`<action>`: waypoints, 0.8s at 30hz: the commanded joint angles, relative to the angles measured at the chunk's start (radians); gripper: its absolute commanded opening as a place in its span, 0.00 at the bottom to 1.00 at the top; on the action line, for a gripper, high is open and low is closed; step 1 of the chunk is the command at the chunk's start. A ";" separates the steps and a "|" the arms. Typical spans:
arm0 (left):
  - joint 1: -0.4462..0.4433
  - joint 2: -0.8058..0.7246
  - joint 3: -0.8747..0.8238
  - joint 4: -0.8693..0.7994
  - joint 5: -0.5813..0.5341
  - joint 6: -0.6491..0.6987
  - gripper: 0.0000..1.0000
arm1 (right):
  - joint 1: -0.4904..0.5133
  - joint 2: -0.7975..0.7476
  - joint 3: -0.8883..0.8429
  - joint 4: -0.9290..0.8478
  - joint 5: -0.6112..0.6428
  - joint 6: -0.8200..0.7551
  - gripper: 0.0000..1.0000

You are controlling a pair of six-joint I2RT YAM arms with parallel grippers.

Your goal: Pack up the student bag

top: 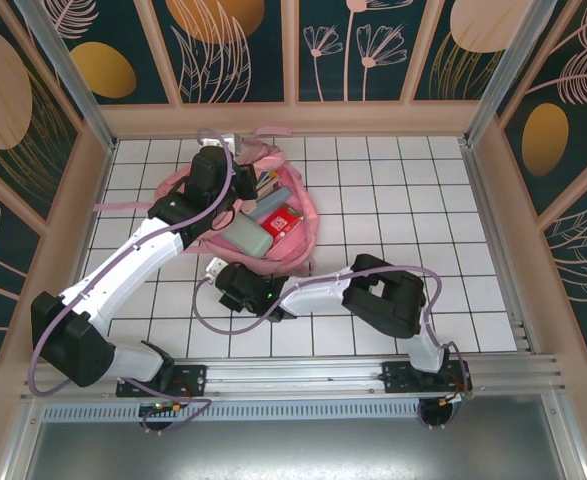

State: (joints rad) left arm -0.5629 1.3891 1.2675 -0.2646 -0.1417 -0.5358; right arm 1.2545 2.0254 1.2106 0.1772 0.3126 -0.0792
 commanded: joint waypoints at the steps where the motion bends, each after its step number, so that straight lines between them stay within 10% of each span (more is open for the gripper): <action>1: 0.003 -0.039 0.009 0.065 -0.033 0.010 0.00 | 0.008 -0.064 -0.025 -0.042 -0.020 0.036 0.02; 24: 0.003 -0.064 0.021 0.071 -0.059 0.036 0.00 | -0.161 -0.473 -0.175 -0.053 -0.020 0.068 0.00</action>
State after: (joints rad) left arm -0.5629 1.3773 1.2675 -0.2649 -0.1616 -0.5171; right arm 1.1404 1.5772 1.0630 0.1131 0.2825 -0.0010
